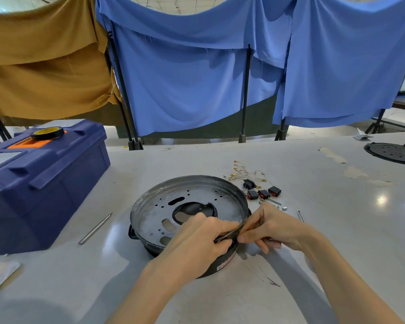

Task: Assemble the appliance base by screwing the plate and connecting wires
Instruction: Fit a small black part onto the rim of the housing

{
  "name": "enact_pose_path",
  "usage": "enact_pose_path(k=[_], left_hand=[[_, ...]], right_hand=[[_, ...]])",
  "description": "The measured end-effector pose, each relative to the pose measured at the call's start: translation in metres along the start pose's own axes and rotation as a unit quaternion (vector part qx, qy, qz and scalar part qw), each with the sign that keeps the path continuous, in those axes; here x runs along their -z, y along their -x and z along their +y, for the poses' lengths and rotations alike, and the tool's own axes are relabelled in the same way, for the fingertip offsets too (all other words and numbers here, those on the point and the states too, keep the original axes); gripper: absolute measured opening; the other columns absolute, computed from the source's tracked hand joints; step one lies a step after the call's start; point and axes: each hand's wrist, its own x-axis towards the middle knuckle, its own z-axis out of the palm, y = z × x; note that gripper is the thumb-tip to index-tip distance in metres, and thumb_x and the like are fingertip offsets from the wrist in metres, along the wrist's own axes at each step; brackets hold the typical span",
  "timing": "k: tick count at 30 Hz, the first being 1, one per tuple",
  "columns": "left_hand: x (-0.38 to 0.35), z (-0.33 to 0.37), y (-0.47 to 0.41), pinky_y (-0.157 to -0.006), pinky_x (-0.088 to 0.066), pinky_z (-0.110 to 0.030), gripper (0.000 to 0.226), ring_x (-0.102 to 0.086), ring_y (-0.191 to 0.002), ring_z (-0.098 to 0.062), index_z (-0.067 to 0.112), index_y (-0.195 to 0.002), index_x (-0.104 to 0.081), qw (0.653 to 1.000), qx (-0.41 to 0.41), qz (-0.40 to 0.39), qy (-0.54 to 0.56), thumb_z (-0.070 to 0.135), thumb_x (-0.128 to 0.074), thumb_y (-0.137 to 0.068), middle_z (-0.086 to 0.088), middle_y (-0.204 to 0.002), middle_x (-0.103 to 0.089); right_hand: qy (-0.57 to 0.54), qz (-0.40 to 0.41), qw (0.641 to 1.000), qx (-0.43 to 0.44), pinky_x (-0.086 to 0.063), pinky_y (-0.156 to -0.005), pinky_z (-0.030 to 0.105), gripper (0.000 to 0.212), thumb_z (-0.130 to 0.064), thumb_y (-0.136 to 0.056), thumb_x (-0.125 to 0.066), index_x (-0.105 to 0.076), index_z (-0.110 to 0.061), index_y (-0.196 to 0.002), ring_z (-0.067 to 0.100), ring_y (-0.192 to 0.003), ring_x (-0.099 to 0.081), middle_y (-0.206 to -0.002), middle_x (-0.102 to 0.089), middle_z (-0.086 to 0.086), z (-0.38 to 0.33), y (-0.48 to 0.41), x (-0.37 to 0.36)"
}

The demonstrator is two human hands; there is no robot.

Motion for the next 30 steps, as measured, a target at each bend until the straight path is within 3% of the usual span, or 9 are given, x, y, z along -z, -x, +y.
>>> enact_pose_path(k=[3,8,11,15,17,20,23,30], left_hand=[[0.0,0.005,0.001,-0.054,-0.034,-0.02,0.021,-0.044,-0.061,-0.01,0.031,-0.108,-0.065,1.0,-0.003,0.01,0.005,0.02,-0.055,-0.092,0.007,-0.063,-0.05],[-0.002,0.007,0.005,-0.053,-0.031,-0.023,0.021,-0.037,-0.062,-0.015,0.025,-0.108,-0.064,0.999,0.02,0.002,-0.027,0.018,-0.052,-0.092,-0.002,-0.063,-0.044],[-0.003,0.009,0.008,-0.061,-0.041,-0.037,0.019,-0.041,-0.064,-0.021,0.024,-0.107,-0.063,0.998,0.047,0.002,-0.049,0.019,-0.05,-0.093,-0.006,-0.071,-0.054],[-0.006,0.012,0.008,-0.063,-0.039,-0.036,0.022,-0.042,-0.069,-0.023,0.028,-0.112,-0.06,0.994,0.061,0.006,-0.095,0.022,-0.047,-0.095,-0.005,-0.074,-0.057],[-0.007,0.012,0.008,-0.066,-0.042,-0.035,0.026,-0.044,-0.072,-0.021,0.032,-0.119,-0.059,0.993,0.07,0.008,-0.097,0.025,-0.046,-0.097,-0.004,-0.081,-0.061],[-0.01,0.013,0.012,-0.064,-0.033,-0.029,0.033,-0.045,-0.077,-0.021,0.037,-0.13,-0.052,0.988,0.072,0.01,-0.134,0.03,-0.042,-0.1,-0.002,-0.091,-0.064],[-0.011,0.016,0.013,-0.067,-0.033,-0.031,0.034,-0.036,-0.074,-0.022,0.037,-0.133,-0.049,0.985,0.078,-0.001,-0.152,0.032,-0.04,-0.101,0.0,-0.079,-0.05],[-0.01,0.022,0.008,-0.064,-0.029,-0.032,0.029,-0.033,-0.076,-0.022,0.034,-0.128,-0.051,0.984,0.071,-0.026,-0.164,0.031,-0.04,-0.101,0.004,-0.071,-0.038]], right_hand=[[0.001,0.019,1.0,-0.02,-0.027,-0.034,0.02,0.021,-0.022,-0.074,-0.084,-0.079,-0.005,-0.086,0.013,-0.028,-0.042,-0.049,-0.062,0.011,-0.001,0.003,0.004],[0.002,0.129,0.991,-0.026,-0.032,-0.035,0.019,0.021,-0.012,-0.07,-0.085,-0.074,0.005,-0.071,0.018,-0.028,-0.043,-0.047,-0.059,0.016,-0.002,0.006,0.014],[-0.039,0.219,0.975,-0.007,-0.03,-0.035,0.022,0.015,-0.012,-0.081,-0.078,-0.075,0.002,-0.078,0.02,-0.033,-0.045,-0.053,-0.06,0.02,-0.001,0.007,0.014],[-0.061,0.328,0.943,0.011,-0.025,-0.036,0.022,0.02,-0.025,-0.09,-0.07,-0.074,-0.005,-0.091,0.021,-0.033,-0.044,-0.053,-0.061,0.015,0.002,-0.006,0.002],[-0.05,0.336,0.941,0.0,-0.024,-0.036,0.019,0.021,-0.035,-0.09,-0.069,-0.071,-0.016,-0.098,0.021,-0.031,-0.043,-0.052,-0.06,0.011,0.002,-0.01,-0.003],[-0.041,0.331,0.942,-0.029,-0.025,-0.036,0.019,0.033,-0.05,-0.086,-0.067,-0.07,-0.022,-0.103,0.022,-0.031,-0.043,-0.05,-0.059,0.008,0.003,-0.012,-0.007],[-0.026,0.317,0.946,-0.054,-0.03,-0.035,0.019,0.042,-0.059,-0.084,-0.064,-0.072,-0.024,-0.105,0.023,-0.031,-0.047,-0.054,-0.063,0.01,0.003,-0.012,-0.008],[-0.06,0.289,0.952,-0.079,-0.044,-0.04,0.025,0.065,-0.066,-0.079,-0.053,-0.069,-0.01,-0.106,0.028,-0.043,-0.061,-0.063,-0.066,0.017,-0.004,-0.007,-0.011]])
